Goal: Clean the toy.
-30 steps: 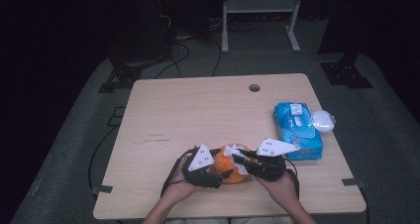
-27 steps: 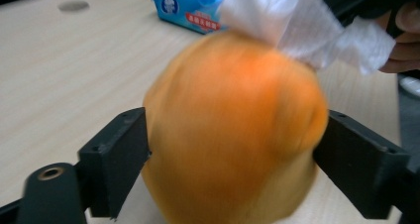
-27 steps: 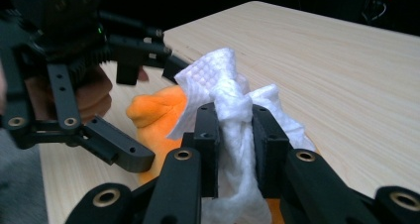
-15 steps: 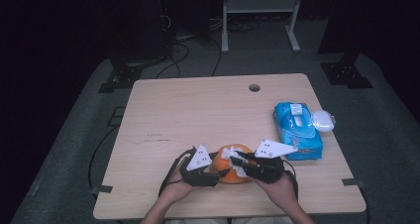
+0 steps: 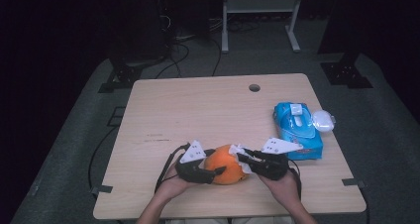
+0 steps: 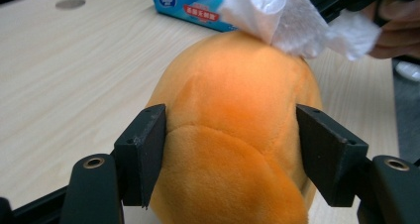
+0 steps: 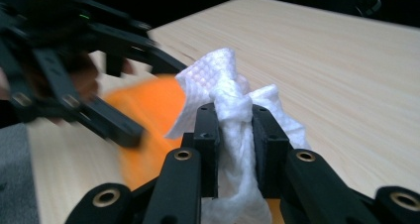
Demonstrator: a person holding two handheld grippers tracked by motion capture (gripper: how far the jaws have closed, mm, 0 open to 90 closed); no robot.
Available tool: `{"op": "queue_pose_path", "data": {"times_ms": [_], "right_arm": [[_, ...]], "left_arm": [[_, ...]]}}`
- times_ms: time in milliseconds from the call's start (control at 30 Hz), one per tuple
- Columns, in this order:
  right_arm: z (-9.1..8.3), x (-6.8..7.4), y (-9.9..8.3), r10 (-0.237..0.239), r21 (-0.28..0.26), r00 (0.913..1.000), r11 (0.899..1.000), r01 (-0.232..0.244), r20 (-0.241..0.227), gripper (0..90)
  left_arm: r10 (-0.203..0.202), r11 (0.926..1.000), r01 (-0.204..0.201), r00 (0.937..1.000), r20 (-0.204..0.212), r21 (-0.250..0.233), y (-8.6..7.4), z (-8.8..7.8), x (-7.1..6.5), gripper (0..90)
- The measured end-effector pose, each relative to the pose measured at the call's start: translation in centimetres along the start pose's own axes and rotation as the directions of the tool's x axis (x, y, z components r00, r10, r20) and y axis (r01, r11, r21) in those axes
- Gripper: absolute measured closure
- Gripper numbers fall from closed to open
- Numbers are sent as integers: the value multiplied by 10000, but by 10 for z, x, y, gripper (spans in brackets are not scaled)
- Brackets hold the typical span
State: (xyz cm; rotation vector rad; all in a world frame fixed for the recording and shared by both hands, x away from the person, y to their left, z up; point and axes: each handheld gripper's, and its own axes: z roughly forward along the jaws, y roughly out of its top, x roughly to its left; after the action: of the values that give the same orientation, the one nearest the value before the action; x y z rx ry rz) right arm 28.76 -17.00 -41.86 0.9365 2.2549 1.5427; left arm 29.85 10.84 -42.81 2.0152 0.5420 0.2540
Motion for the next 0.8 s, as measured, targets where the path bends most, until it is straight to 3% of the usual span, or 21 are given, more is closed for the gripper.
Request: {"op": "queue_pose_path", "data": {"times_ms": [100,200,267,333,400,467,500,600,633,667,700,733,767,800], "right_arm": [[-1,-7,-4,422,-27,9991,9991,-423,-40,751],[2,1,-2,276,-70,9992,9996,-279,-296,750],[3,6,0,138,-111,9989,9998,-143,-444,750],[3,5,0,85,-88,9992,9999,-89,-391,750],[2,-3,-2,402,-131,9979,9991,-409,-501,750],[1,-4,-1,422,-189,9981,9989,-431,-439,751],[1,-3,1,336,-200,9988,9992,-343,-358,750],[-2,-1,6,254,-420,9988,9987,-272,-422,750],[-1,0,6,201,-392,9990,9990,-217,-392,750],[1,0,5,186,-327,9990,9993,-199,-401,750],[3,-1,3,196,-248,9989,9995,-206,-417,750],[7,0,-1,254,-53,9985,9997,-257,-478,750],[9,0,-4,235,-23,9984,9997,-237,-522,750],[11,4,-5,163,15,9983,9999,-163,-559,750]], "left_arm": [[-30,10000,30,9999,127,-32,3,1,-1,285],[-12,9997,12,10000,-2,-239,8,3,-1,152],[-18,9999,18,10000,26,-149,7,4,0,138],[250,9997,-249,9996,91,-89,4,5,-1,244],[689,9976,-688,9975,-181,50,6,5,-4,369],[1302,9915,-1304,9893,-659,13,11,6,-11,420],[1632,9860,-1657,9819,-957,-181,13,6,-13,434],[2011,9759,-2129,9625,-1819,-475,17,8,-18,443],[1957,9778,-2057,9650,-1743,-406,18,9,-18,429],[1782,9827,-1837,9719,-1536,-220,18,8,-16,398],[1285,9914,-1304,9857,-1091,-96,16,9,-13,348],[1033,9942,-1056,9905,-908,-210,14,8,-11,299],[467,9980,-495,9965,-691,-389,13,6,-7,265],[112,9988,-137,9985,-542,-460,13,4,-3,242]]}}
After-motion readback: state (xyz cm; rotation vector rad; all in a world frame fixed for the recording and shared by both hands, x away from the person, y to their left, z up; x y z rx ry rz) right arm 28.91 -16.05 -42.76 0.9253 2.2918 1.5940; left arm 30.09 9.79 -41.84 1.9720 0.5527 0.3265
